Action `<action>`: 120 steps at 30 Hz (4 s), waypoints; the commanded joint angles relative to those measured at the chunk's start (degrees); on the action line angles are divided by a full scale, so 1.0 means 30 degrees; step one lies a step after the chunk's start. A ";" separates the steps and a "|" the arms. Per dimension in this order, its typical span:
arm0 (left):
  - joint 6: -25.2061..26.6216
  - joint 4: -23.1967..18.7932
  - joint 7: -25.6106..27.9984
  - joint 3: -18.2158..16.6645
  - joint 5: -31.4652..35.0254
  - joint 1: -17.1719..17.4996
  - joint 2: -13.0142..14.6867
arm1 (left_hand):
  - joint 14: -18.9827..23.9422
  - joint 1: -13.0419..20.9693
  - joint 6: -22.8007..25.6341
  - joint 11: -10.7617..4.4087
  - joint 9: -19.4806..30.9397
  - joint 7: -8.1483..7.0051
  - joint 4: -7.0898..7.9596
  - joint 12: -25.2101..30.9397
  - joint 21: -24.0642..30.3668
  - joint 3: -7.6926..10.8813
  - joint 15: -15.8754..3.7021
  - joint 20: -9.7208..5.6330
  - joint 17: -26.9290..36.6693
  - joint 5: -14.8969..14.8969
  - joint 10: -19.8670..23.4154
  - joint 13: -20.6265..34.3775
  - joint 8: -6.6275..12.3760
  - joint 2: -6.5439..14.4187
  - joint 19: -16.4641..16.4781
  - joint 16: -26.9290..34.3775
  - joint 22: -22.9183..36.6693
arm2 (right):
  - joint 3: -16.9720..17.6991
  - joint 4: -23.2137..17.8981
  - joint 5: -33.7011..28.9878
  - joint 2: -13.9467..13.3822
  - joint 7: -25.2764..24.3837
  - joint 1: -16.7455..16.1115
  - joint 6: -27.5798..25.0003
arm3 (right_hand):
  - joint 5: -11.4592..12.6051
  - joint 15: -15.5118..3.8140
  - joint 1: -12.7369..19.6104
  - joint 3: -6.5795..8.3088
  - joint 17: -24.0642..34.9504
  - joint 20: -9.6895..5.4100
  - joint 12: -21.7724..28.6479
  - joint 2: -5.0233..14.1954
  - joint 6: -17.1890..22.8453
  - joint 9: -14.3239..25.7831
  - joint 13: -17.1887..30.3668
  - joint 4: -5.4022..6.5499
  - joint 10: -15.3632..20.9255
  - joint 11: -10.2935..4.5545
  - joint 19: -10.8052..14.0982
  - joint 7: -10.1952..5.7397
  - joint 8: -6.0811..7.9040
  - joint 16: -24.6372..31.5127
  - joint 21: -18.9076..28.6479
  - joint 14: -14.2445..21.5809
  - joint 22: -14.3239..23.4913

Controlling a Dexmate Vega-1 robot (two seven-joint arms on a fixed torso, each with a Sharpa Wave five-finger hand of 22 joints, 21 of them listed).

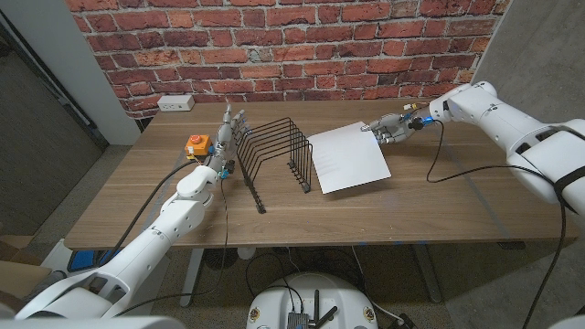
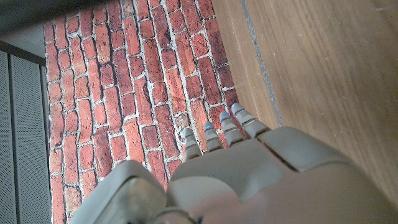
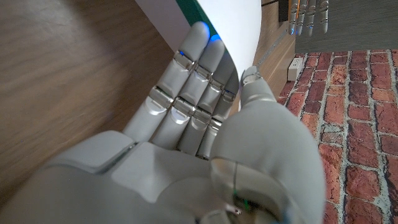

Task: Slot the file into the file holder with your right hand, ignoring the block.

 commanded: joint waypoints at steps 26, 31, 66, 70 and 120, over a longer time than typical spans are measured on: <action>0.0001 0.0003 -0.0008 -0.0002 0.0000 -0.0005 0.0001 | 0.0195 -0.0099 -0.0017 -0.0209 0.0090 -0.0105 -0.0005 0.0050 0.0044 0.0181 0.0029 0.0002 0.0040 0.0083 0.0002 0.0103 0.0054 0.0015 0.0177 0.0112 0.0098 | 0.1026 -0.5980 0.0979 -0.2298 -0.3104 -0.2265 0.0388 | -0.0391 -0.0101 0.0416 0.0467 0.0187 -0.0032 -0.0271 0.0544 0.0227 -0.0191 0.0216 -0.0175 0.0245 -0.0045 -0.0179 -0.0195 0.0292 -0.0251 0.0294 0.0251 0.0078; 0.0001 0.0010 -0.0010 -0.0001 0.0001 -0.0009 0.0000 | 0.0202 -0.0099 -0.0015 -0.0202 0.0090 -0.0105 -0.0005 0.0044 0.0042 0.0187 -0.0003 -0.0011 0.0040 0.0083 -0.0014 0.0103 0.0055 0.0013 0.0173 0.0115 0.0098 | 0.1145 -0.6639 0.1057 -0.2564 -0.3408 -0.2427 0.0321 | -0.0478 -0.0092 0.0477 0.0578 0.0235 -0.0040 -0.0321 0.0706 0.0409 -0.0243 0.0262 -0.0183 0.0277 -0.0045 -0.0190 -0.0287 0.0379 -0.0274 0.0349 0.0309 0.0083; 0.0000 0.0014 -0.0007 0.0004 0.0006 -0.0017 -0.0008 | 0.0188 -0.0107 -0.0026 -0.0190 0.0089 -0.0104 -0.0005 0.0064 0.0044 0.0233 0.0033 -0.0016 0.0041 0.0075 0.0037 0.0103 0.0051 -0.0003 0.0178 0.0110 0.0098 | 0.1290 -0.9488 0.0782 -0.3718 -0.4086 -0.2775 0.0588 | -0.1286 -0.0057 0.1179 0.1500 0.0534 -0.0062 -0.0747 0.1339 0.0572 -0.0553 0.0436 -0.0453 0.0478 0.0197 -0.0515 -0.0359 0.0554 -0.0561 0.0674 0.0335 0.0118; -0.0002 0.0016 -0.0008 0.0004 0.0006 -0.0018 -0.0007 | 0.0181 -0.0109 -0.0016 -0.0222 0.0090 -0.0104 -0.0004 0.0057 0.0042 0.0238 0.0033 -0.0014 0.0041 0.0073 0.0019 0.0103 0.0055 -0.0005 0.0172 0.0108 0.0099 | 0.1330 -0.9868 0.0627 -0.3931 -0.4154 -0.2895 0.0909 | -0.1334 -0.0070 0.1206 0.1553 0.0553 -0.0066 -0.0811 0.1315 0.0520 -0.0571 0.0495 -0.0473 0.0376 0.0219 -0.0615 -0.0354 0.0547 -0.0626 0.0678 0.0244 0.0120; 0.0007 -0.0001 -0.0007 -0.0001 0.0001 -0.0013 0.0001 | 0.0201 -0.0113 -0.0001 -0.0200 0.0090 -0.0105 -0.0005 0.0064 0.0042 0.0308 0.0025 -0.0008 0.0041 0.0067 0.0036 0.0103 0.0058 -0.0016 0.0171 0.0114 0.0098 | 0.3134 -1.4579 -0.0976 -0.5792 -0.6770 -0.5251 0.4962 | -0.1506 -0.0046 0.1016 0.2035 0.0911 -0.0061 -0.1586 0.1258 0.0123 -0.0696 0.0635 -0.0397 0.0150 0.0089 -0.1355 -0.0673 0.0587 -0.1150 0.0972 -0.0485 0.0137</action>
